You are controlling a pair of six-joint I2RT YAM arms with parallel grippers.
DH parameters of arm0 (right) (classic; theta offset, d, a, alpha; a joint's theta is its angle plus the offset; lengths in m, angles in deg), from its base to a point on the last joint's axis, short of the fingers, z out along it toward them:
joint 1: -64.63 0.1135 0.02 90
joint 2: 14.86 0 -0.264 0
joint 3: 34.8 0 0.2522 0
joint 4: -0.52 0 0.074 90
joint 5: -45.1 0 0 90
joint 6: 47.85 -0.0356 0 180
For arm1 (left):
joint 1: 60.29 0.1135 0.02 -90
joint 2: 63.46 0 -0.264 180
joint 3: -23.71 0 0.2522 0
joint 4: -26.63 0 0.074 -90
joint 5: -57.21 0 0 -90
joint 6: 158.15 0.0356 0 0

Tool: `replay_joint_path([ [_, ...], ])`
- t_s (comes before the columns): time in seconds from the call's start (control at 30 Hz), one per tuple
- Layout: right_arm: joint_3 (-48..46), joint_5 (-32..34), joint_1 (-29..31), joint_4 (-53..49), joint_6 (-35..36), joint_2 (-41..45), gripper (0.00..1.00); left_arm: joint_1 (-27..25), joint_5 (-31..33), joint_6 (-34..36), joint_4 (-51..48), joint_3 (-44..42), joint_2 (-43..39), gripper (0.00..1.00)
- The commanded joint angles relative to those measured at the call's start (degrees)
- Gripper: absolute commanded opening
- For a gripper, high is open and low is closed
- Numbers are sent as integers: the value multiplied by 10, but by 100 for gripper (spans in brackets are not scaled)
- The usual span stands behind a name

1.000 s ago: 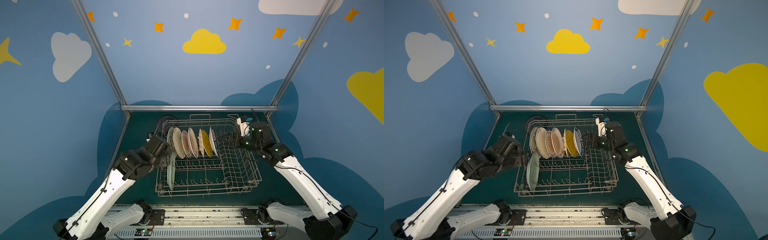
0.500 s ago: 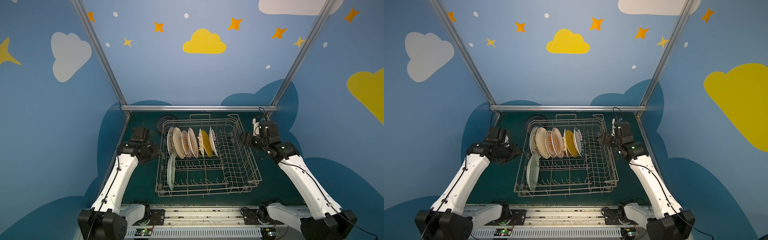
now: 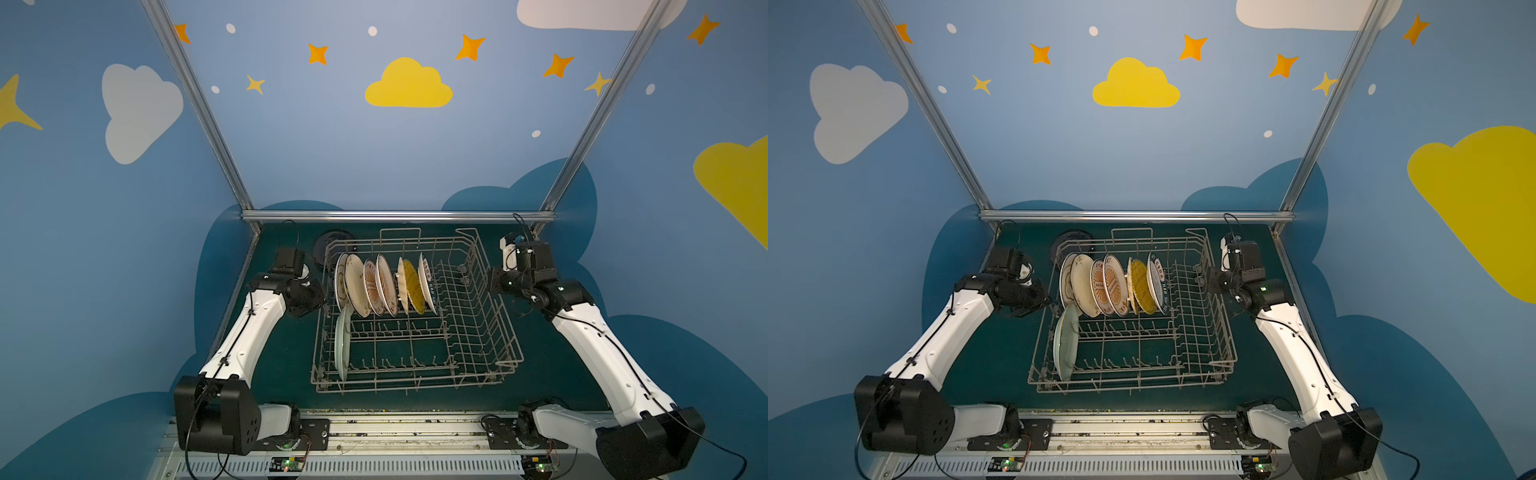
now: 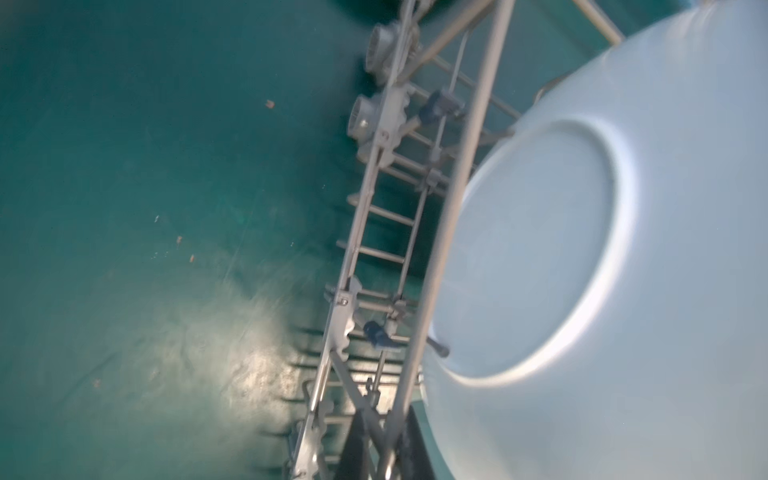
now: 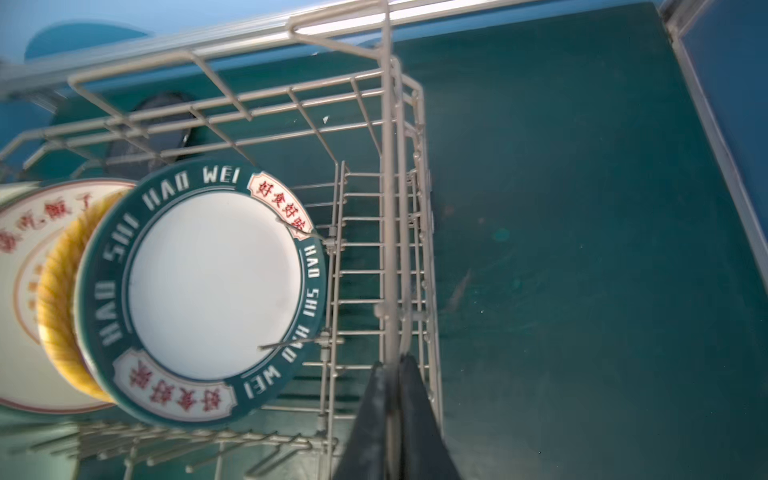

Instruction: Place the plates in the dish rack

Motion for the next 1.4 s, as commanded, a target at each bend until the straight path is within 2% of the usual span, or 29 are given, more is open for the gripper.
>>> replay_joint_path([
  [0.0, 9, -9, -10, 27, 1, -24, 0, -6, -59, -41, 60, -11, 13, 4],
  [0.27, 46, -22, -59, 41, -14, -57, 0, -31, -61, -73, 109, 18, 61, 4],
  [0.6, 40, -28, -97, 57, -45, -55, 0, -55, -65, -86, 133, 79, 127, 4],
  [0.67, 40, -36, -97, 63, -49, -53, 0, -54, -57, -90, 131, 84, 131, 10],
  [0.7, 40, -44, -98, 66, -49, -53, 4, -54, -51, -91, 126, 88, 129, 12],
  [0.73, 41, -46, -99, 67, -49, -52, 14, -53, -43, -91, 117, 92, 126, 17],
  [0.8, 43, -48, -99, 68, -55, -44, 44, -47, -12, -92, 92, 99, 108, 34],
  [0.83, 41, -49, -99, 71, -56, -38, 54, -40, -2, -94, 84, 100, 96, 39],
  [0.93, 36, -60, -98, 88, -60, -15, 73, -8, 0, -104, 71, 102, 50, 55],
  [1.03, 44, -89, -96, 91, -58, -2, 82, 30, -3, -125, 90, 95, 4, 69],
  [1.13, 52, -121, -89, 92, -60, 6, 86, 82, -58, -148, 150, 75, -11, 83],
  [1.23, 52, -130, -65, 94, -57, 22, 89, 133, -117, -201, 212, 68, 30, 88],
  [1.37, 52, -131, -28, 86, -49, 40, 90, 162, -152, -261, 285, 87, 143, 87],
])
